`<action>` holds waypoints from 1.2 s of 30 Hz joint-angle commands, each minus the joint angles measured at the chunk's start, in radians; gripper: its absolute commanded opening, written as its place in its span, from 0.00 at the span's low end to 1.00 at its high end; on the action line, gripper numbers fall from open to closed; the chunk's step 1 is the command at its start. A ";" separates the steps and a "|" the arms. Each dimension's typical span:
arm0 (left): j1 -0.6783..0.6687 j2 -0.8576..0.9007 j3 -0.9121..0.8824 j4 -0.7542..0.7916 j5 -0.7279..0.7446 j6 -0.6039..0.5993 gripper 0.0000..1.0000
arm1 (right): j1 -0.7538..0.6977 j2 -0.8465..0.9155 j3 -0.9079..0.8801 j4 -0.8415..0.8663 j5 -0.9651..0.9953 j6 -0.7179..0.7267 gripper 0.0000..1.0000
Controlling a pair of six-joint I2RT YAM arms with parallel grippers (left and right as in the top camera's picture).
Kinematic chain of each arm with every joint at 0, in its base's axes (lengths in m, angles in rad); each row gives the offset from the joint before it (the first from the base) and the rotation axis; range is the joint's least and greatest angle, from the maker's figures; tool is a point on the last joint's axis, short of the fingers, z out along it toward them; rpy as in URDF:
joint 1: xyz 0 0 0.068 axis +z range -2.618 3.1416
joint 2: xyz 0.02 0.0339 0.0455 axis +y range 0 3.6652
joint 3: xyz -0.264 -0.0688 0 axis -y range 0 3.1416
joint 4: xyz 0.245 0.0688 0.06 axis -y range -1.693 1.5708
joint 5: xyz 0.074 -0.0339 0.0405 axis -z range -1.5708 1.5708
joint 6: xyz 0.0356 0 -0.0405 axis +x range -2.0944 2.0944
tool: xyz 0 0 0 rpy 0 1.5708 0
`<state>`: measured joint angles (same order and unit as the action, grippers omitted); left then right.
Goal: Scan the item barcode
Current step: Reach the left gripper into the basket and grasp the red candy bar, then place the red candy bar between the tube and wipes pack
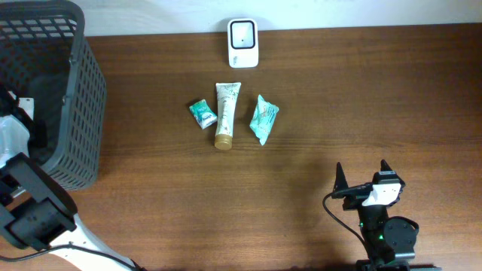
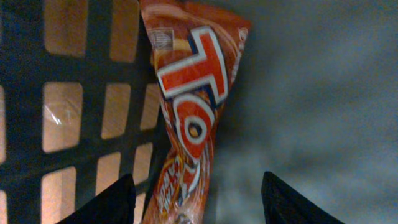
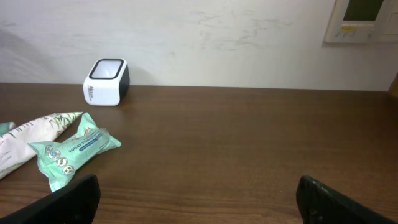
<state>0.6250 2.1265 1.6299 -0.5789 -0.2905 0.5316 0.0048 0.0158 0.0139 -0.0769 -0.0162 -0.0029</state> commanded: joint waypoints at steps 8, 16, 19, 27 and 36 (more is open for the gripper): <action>0.058 0.097 -0.010 -0.010 0.068 -0.042 0.00 | -0.006 -0.007 -0.008 -0.002 0.012 0.003 0.99; 0.014 -0.196 0.083 0.006 0.379 -0.357 0.00 | -0.006 -0.007 -0.008 -0.002 0.012 0.003 0.99; 0.013 -0.351 0.146 0.059 0.595 -0.469 0.00 | -0.006 -0.007 -0.008 -0.002 0.012 0.003 0.99; -0.113 -0.710 0.155 0.217 1.015 -1.126 0.00 | -0.006 -0.007 -0.008 -0.002 0.013 0.003 0.99; -0.785 -0.527 0.131 -0.177 0.708 -0.984 0.00 | -0.006 -0.007 -0.008 -0.002 0.012 0.003 0.99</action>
<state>-0.0071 1.5017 1.7683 -0.6945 0.5793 -0.4870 0.0048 0.0158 0.0139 -0.0769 -0.0166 -0.0032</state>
